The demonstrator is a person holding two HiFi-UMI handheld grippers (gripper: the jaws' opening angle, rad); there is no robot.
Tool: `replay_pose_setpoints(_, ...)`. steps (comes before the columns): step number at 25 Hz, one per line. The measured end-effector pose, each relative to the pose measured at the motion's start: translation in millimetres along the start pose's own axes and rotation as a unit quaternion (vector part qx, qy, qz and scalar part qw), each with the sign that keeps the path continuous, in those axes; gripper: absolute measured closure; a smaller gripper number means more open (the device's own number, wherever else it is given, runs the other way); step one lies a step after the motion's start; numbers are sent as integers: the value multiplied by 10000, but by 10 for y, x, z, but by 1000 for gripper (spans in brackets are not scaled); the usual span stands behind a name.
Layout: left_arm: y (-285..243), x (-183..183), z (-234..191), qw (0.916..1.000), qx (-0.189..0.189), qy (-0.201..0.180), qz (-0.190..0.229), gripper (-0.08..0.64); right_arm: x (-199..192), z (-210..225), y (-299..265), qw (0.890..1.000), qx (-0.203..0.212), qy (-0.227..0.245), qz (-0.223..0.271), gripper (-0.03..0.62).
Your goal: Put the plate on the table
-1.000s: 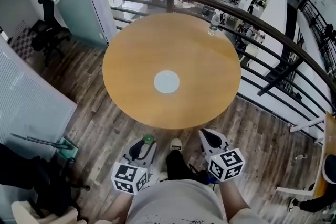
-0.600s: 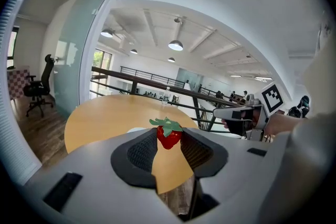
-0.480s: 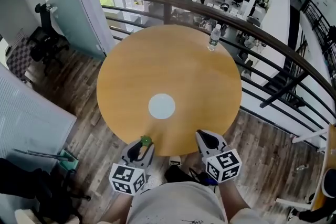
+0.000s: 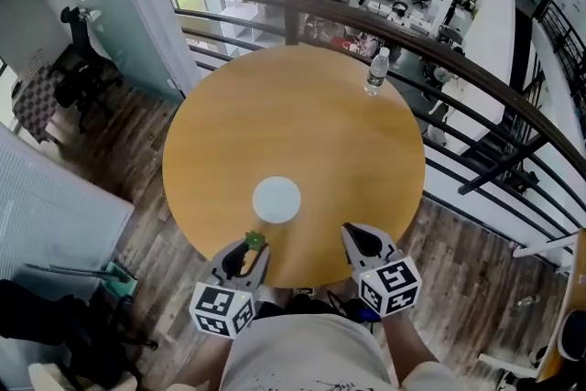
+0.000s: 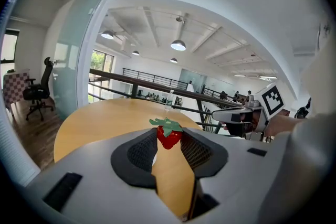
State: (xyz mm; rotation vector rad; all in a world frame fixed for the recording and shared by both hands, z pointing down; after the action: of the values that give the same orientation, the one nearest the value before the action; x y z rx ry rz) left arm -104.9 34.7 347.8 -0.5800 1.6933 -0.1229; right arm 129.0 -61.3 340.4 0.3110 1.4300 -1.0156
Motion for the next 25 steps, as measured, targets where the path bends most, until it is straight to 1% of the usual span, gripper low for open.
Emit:
replay_pose_setpoints(8,-103,27,-144,9999,-100,-14,-128,407,-13,14,-147,9999,-33,-122,-50,568)
replay_pose_setpoints(12,-137,43,-247,9994,-271,-102,-213,407,-19,-58,-168,9998,-119,-150,-17,568)
replay_pose_setpoints(16,-196,181,-369,9987,-404,-240,-204,407,19,-44,-255,9993,-266,-272,5,568)
replay_pose_setpoints(20,-247,182,-467,9985,-456,-167,-235,407,-11,23,-329,9984,-420,-364,-41,568)
replay_pose_setpoints(25,-413,118,-539,9980,-488,-101,-386,407,-37,156,-407,9976,-513,-437,-138,568)
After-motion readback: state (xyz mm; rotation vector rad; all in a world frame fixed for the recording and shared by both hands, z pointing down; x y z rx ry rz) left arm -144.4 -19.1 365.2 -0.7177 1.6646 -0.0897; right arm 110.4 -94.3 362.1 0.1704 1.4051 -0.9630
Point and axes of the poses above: the fingertips, and each gripper's own axes: y backward along the fingers, z to its right, x out of its top, the point moved 8 cm from there along y, backward along the fingers, and after that the axes turned 2 degrees about -y, right-handed, at the moved point
